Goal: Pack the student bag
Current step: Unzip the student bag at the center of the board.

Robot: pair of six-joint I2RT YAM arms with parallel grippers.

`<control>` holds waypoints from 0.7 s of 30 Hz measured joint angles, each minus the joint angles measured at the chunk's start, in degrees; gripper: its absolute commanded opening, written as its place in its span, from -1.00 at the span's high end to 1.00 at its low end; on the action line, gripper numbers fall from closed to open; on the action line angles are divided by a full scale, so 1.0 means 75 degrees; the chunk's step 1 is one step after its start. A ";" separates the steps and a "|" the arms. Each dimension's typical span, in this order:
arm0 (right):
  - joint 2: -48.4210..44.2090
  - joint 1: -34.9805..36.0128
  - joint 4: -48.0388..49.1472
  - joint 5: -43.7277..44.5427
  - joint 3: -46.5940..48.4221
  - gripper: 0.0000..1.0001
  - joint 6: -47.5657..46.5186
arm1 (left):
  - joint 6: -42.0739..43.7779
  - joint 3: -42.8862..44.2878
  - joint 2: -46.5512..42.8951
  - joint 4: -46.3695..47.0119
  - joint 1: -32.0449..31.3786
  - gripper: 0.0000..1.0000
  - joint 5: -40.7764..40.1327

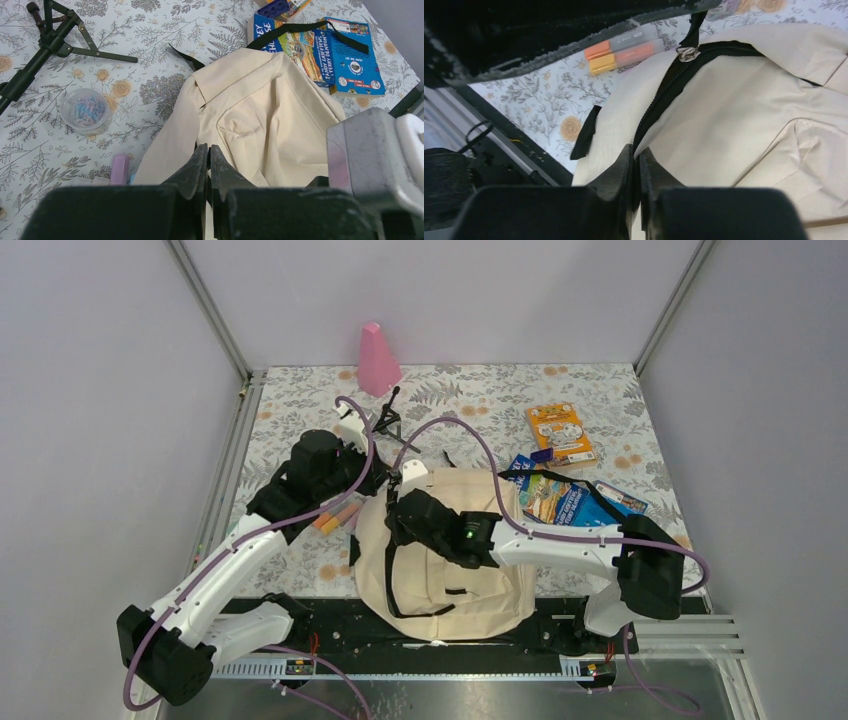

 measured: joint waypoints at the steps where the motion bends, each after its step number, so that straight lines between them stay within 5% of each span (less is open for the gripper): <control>1: 0.0000 -0.0012 0.0003 -0.0076 0.0000 1.00 0.0000 | -0.0003 0.0000 0.0000 0.0006 0.0000 1.00 -0.0006; 21: -0.1539 0.0227 0.1052 -0.2276 -0.1664 1.00 -0.0901 | -0.0090 0.0172 0.1300 -0.0323 0.0003 1.00 -0.0329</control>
